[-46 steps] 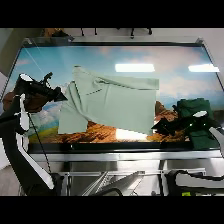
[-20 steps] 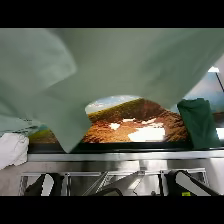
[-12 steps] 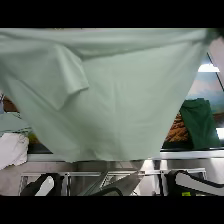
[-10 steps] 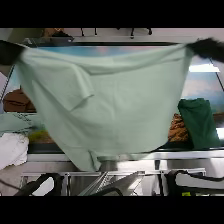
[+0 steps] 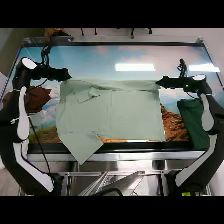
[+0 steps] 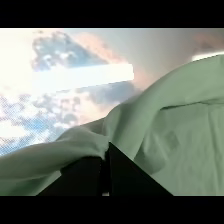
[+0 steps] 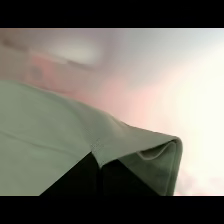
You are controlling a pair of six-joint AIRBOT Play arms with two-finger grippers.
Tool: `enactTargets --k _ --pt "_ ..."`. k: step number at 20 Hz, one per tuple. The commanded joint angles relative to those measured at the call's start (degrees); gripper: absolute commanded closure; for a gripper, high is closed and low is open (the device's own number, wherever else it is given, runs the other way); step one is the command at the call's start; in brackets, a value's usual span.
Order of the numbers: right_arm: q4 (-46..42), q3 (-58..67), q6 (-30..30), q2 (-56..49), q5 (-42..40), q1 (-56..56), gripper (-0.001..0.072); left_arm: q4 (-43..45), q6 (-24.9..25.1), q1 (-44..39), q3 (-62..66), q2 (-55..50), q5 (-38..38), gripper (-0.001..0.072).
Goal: Fold the shirts.
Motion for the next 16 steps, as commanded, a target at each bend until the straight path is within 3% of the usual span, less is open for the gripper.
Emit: enactTargets --k 1,5,11,16 --pt "-0.09 6.73 1.31 -5.75 0.55 -0.68 0.0693 0.85 -3.26 0.26 9.40 -7.21 -1.46 0.0691" --pt "-2.16 7.91 1.31 -3.93 4.46 -1.18 0.0693 4.00 -3.72 0.79 2.78 -0.76 -0.87 0.0690" --pt "-13.42 6.01 5.42 -3.96 13.31 -0.92 0.0694 9.84 -5.55 0.33 -8.39 4.24 -7.19 0.0691" --pt "-14.84 5.75 5.55 -3.98 13.60 -0.46 0.0693 9.84 -5.86 0.35 -14.49 4.37 -3.63 0.0690"
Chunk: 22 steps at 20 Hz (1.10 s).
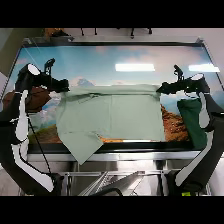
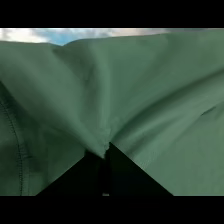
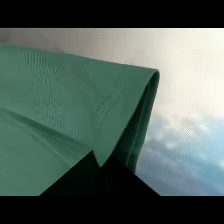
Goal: Fold the shirts.
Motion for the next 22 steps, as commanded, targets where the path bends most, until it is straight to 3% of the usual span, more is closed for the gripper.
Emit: enactTargets --k 1,5,6,7,8,9,12,15,20,22 --pt "-1.60 -0.31 0.39 -0.02 1.22 0.26 0.0692 0.70 -0.39 -0.07 -3.69 0.35 2.45 0.0689" --pt "-1.55 -0.28 0.37 0.02 0.94 0.92 0.0681 0.15 -0.44 -0.17 -3.98 0.26 1.95 0.0684" --pt "-1.55 -0.28 0.44 0.22 0.85 0.87 0.0570 0.11 -0.44 -0.17 -3.58 0.24 0.98 0.0683" --pt "-1.57 -0.28 0.46 0.70 1.14 0.79 0.0453 0.15 -0.42 -0.17 -2.93 0.26 -0.83 0.0618" --pt "-1.62 -0.28 0.72 1.44 1.95 0.63 0.0415 0.22 -0.46 -0.17 -1.99 0.24 -2.99 0.0283" --pt "-1.64 -0.28 1.53 2.58 3.34 0.26 0.0408 0.42 -1.46 0.02 -0.92 0.26 -5.29 0.0098" --pt "-4.39 -0.33 4.87 7.23 9.25 -2.40 0.0408 0.72 -5.11 1.95 1.81 0.48 -15.17 0.0099" --pt "-5.46 -3.89 6.69 12.98 15.61 -7.50 0.0408 0.59 -6.45 5.35 -7.74 6.54 -21.42 0.0100" --pt "-5.66 -29.59 4.17 27.30 12.92 -17.00 0.0404 0.61 -8.44 9.90 -40.94 28.17 -16.92 0.0100" --pt "-5.66 -40.28 3.52 31.82 7.91 -19.52 0.0301 0.57 -8.41 11.02 -51.67 34.88 -12.81 0.0100"
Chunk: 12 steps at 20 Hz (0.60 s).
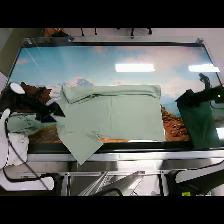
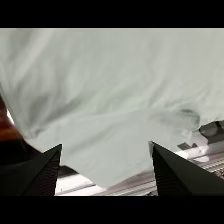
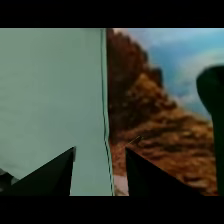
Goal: Fold the shirts.
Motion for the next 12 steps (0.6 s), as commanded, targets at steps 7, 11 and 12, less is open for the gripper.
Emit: enactTargets --k 7,11,12 --pt "1.38 -31.32 -4.52 9.18 -13.31 -3.30 0.0302 -6.86 1.68 2.32 -34.93 18.60 20.50 0.0100" --pt "2.10 -33.46 -5.53 8.07 -14.12 0.17 0.0301 -8.02 2.38 -1.57 -35.87 14.10 23.17 0.0117" --pt "2.10 -33.70 -5.11 7.61 -13.88 1.25 0.0301 -8.02 2.38 -2.49 -35.19 12.83 23.39 0.0118"
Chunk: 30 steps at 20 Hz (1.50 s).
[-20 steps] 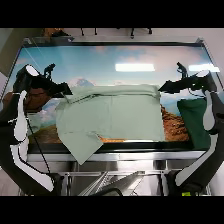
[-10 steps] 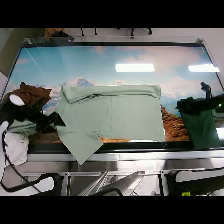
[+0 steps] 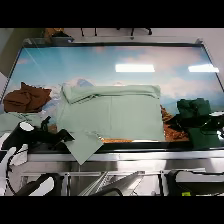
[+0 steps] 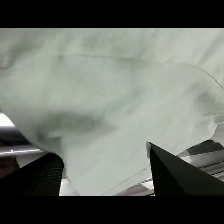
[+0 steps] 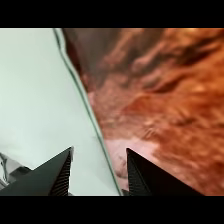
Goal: Fold the shirts.
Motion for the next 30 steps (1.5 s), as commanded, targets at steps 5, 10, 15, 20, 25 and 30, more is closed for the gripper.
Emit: enactTargets --k 5,10,15,20,25,30 --pt "-1.42 -2.16 0.15 -1.29 1.01 6.58 0.0310 -0.02 1.51 -5.60 6.43 -4.39 1.60 0.0685" --pt "-5.62 -2.21 3.08 -1.09 7.15 6.91 0.0335 0.55 1.70 -5.70 11.98 3.23 -4.96 0.0687" --pt "-5.42 -4.20 3.82 1.95 8.28 6.93 0.0691 0.46 1.57 -5.70 9.49 14.32 -9.44 0.0688" --pt "-19.17 -4.68 18.23 7.63 8.98 6.91 0.0692 3.39 -1.49 -5.70 5.68 23.56 -15.50 0.0687" --pt "-13.18 -3.85 16.41 13.84 4.96 6.91 0.0691 7.26 -2.89 -5.73 7.61 25.38 -11.52 0.0688" --pt "8.35 6.05 3.87 11.02 -7.15 9.62 0.0691 1.46 2.32 -5.77 26.21 7.39 -5.49 0.0688"
